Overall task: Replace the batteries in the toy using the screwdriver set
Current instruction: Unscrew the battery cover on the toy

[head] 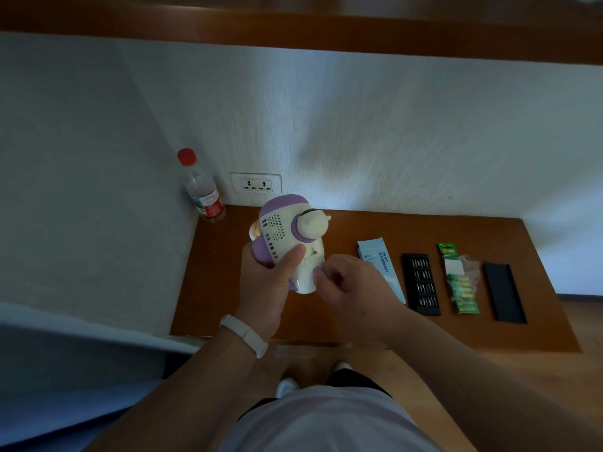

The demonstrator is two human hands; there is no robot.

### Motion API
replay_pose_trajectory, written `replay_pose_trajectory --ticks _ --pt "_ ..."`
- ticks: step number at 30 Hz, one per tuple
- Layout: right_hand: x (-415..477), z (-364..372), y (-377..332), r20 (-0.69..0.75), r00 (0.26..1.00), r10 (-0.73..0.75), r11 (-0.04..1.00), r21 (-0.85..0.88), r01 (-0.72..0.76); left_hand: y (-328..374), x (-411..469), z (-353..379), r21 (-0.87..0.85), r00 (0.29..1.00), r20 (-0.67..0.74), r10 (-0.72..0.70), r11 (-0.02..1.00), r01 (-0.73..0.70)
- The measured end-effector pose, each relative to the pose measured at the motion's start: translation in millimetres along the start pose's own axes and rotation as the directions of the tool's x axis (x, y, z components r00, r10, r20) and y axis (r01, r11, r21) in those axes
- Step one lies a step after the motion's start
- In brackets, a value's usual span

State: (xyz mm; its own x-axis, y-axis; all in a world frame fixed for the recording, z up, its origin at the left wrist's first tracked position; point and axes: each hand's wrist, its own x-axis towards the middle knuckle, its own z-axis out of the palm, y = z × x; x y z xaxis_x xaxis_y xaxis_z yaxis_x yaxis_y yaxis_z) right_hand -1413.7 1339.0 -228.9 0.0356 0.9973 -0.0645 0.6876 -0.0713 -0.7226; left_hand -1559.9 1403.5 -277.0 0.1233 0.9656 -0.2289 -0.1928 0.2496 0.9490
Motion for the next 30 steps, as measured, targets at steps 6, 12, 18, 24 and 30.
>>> replay_pose_trajectory --ticks 6,12,18,24,30 --pt "12.2 -4.2 -13.3 0.074 0.936 0.345 0.794 0.509 -0.333 7.7 -4.3 -1.2 0.004 0.998 0.016 0.056 0.998 -0.056" --pt "9.5 -8.9 -22.7 0.193 0.896 0.400 0.511 0.765 -0.393 11.9 -13.9 0.9 0.030 0.995 0.062 0.083 0.996 -0.085" --pt "1.0 -8.1 -24.1 0.268 0.893 0.360 0.300 0.874 -0.383 12.5 -17.0 -2.0 0.057 0.989 0.117 0.091 0.994 -0.098" --pt "-7.8 -7.8 -28.1 0.221 0.929 0.296 0.284 0.909 -0.307 21.2 -24.5 0.3 0.087 0.983 0.139 0.124 0.987 -0.137" --pt "-16.4 -7.6 -37.1 0.101 0.962 0.255 0.293 0.940 -0.177 35.8 -34.9 5.0 0.076 0.969 0.167 0.182 0.978 -0.197"
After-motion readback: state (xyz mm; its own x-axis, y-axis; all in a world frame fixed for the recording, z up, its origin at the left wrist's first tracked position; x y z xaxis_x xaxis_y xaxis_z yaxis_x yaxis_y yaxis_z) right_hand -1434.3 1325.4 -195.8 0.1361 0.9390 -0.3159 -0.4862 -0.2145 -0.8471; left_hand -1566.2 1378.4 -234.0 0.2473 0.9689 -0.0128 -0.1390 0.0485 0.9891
